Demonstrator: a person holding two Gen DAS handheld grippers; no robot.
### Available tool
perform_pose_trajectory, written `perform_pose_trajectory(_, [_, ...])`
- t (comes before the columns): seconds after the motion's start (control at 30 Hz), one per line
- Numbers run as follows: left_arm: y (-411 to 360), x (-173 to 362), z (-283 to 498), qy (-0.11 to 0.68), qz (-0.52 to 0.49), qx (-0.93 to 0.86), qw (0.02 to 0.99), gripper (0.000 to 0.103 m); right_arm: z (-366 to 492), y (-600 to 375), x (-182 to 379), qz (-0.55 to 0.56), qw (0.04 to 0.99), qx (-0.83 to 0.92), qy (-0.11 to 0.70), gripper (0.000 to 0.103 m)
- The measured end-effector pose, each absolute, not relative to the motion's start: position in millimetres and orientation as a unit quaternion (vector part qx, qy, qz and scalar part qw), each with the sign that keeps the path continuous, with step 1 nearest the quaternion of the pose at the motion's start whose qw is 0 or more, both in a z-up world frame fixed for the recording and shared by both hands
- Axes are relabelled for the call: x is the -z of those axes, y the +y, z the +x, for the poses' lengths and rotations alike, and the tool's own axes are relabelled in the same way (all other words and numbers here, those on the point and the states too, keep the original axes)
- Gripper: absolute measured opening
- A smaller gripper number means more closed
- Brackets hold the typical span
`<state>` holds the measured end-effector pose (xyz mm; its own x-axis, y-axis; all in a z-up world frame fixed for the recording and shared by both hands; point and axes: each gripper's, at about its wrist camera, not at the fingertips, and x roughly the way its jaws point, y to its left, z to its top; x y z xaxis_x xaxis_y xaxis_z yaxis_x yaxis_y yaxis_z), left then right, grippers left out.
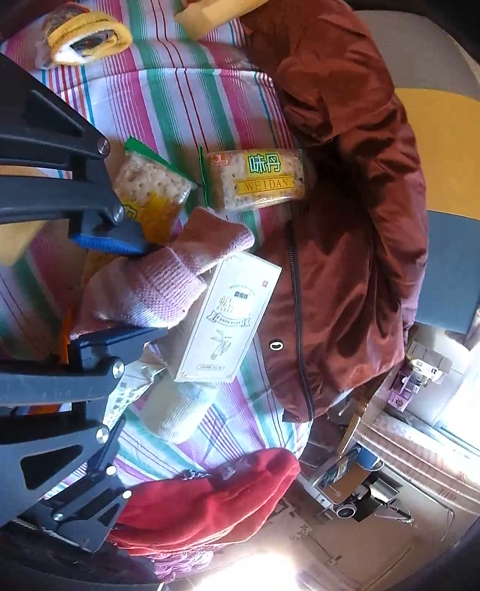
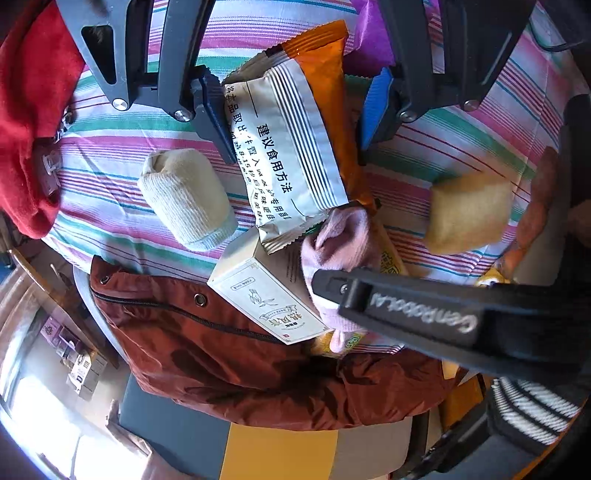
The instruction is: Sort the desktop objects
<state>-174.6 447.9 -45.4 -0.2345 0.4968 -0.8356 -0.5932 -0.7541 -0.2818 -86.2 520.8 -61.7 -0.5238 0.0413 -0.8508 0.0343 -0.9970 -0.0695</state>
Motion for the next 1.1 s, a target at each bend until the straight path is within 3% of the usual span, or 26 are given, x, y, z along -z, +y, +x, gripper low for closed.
perform_pose_trajectory(1.1, [269, -29, -94, 0.006, -0.419, -0.854, 0.309, 0.033, -77, 523, 26, -0.452, 0.002, -0.891, 0.033, 0.059])
